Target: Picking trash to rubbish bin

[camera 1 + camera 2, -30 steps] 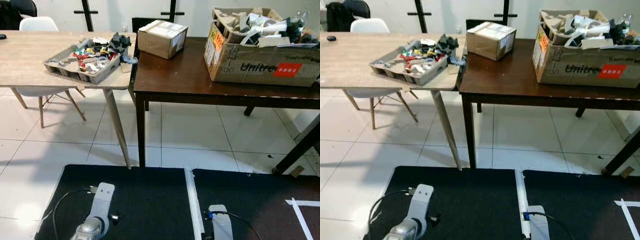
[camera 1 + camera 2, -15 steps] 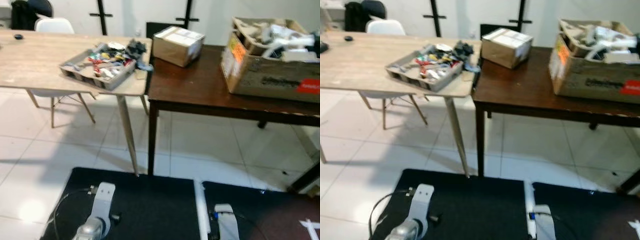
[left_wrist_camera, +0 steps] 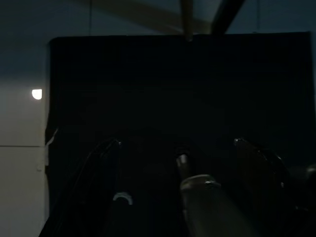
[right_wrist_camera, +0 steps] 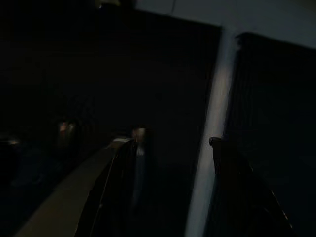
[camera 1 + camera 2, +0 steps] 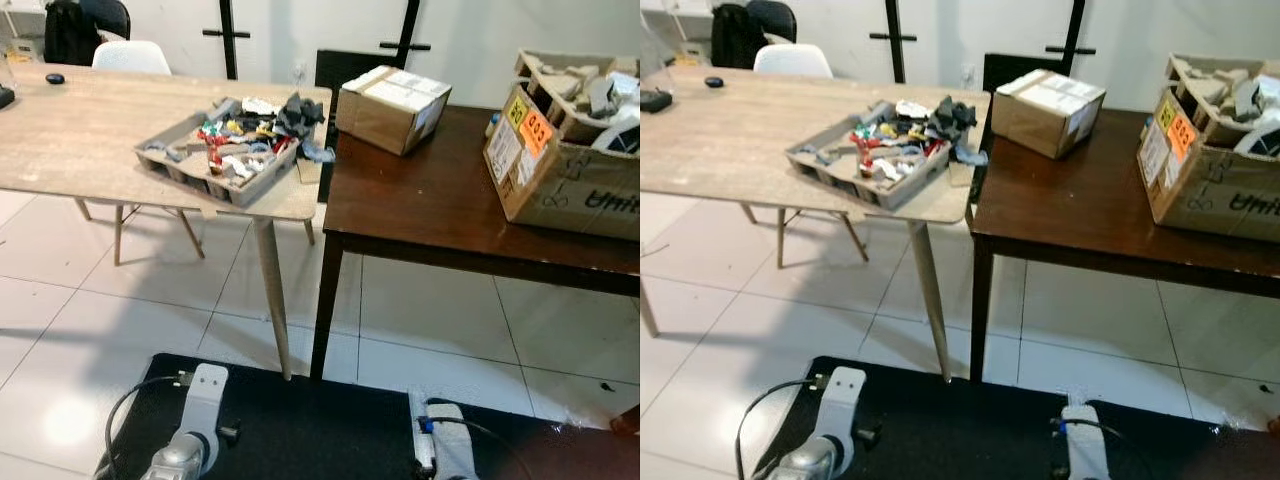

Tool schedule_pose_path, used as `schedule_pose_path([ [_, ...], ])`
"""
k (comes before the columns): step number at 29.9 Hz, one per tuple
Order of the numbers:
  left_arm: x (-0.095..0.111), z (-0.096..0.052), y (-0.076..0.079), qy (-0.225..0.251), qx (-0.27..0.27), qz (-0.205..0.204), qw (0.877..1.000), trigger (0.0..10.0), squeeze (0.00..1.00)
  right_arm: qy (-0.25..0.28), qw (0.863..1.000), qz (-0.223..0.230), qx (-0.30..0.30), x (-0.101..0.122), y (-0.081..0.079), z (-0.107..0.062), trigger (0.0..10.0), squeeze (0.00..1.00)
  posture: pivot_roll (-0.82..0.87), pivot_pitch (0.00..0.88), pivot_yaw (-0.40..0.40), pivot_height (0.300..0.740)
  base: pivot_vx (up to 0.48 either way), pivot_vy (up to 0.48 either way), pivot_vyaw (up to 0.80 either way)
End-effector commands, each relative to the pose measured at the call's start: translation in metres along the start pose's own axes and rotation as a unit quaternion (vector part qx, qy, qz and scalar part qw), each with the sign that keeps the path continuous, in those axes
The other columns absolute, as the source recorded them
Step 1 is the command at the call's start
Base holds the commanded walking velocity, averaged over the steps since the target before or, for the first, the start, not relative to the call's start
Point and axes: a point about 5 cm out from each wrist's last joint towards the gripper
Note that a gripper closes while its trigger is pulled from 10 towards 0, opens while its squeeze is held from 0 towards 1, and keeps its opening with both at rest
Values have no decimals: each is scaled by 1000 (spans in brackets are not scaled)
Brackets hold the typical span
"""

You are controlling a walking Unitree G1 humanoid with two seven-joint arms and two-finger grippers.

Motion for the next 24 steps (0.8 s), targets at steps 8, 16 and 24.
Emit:
schedule_pose_path([
  [8,-5,-1,0,-12,-1,0,1000,10000,0,-15,1000,0,0,-7,0,-2,10000,0,46,68,11,740,318,0,0],
  [16,-5,-1,1,-12,-2,2,1000,10000,0,-19,1000,12,1,-8,0,-2,10000,0,47,69,12,740,309,0,-254],
  [24,-5,-1,0,-12,-1,3,1000,10000,0,-22,1000,14,-5,-9,0,-2,10000,0,49,67,13,740,300,0,-292],
])
Point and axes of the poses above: a point about 5 cm out from each wrist's last joint towards the gripper, its own z axis pointing out of the wrist towards the gripper, its own x axis along the axis of the wrist's last joint, y = z × x, and after that the axes turned 8 degrees about -z, right-handed
